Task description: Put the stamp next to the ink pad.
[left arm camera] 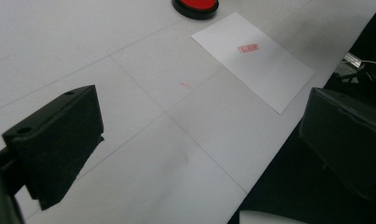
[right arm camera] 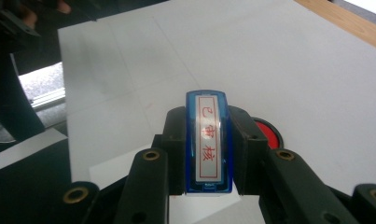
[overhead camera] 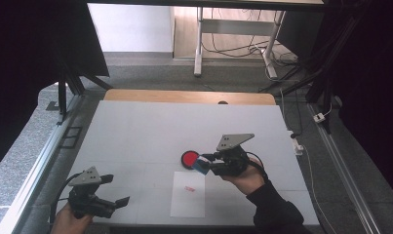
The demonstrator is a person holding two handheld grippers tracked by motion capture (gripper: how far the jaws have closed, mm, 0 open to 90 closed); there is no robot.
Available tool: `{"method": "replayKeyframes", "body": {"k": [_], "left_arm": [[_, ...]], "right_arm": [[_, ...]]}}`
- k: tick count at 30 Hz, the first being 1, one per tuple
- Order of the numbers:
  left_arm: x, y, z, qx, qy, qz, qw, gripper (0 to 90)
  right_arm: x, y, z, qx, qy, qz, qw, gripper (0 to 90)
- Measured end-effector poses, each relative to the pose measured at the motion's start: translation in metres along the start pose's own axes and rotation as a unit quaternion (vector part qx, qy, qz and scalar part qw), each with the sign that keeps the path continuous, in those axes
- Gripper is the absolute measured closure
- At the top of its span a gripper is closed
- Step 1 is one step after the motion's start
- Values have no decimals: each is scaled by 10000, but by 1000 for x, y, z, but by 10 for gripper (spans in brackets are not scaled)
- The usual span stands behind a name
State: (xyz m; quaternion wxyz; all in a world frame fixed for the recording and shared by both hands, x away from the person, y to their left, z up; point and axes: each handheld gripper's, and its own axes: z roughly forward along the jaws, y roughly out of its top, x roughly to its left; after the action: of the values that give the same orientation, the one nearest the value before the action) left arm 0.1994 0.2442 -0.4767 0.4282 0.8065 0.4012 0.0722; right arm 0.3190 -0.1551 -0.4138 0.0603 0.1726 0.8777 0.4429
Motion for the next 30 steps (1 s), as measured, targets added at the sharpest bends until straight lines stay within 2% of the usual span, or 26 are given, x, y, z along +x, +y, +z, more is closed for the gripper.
{"method": "replayKeyframes", "body": {"k": [8,18,30], "left_arm": [[0,-4,-3,94,142,-6,9999,0],[-1,-7,-6,109,230,-41,9997,0],[0,-9,-10,83,326,-12,9994,0]], "right_arm": [[-12,-8,-2,136,-334,48,9993,697],[-26,-16,-6,180,-595,158,9979,697],[-43,-27,-14,261,-963,360,9944,697]]}}
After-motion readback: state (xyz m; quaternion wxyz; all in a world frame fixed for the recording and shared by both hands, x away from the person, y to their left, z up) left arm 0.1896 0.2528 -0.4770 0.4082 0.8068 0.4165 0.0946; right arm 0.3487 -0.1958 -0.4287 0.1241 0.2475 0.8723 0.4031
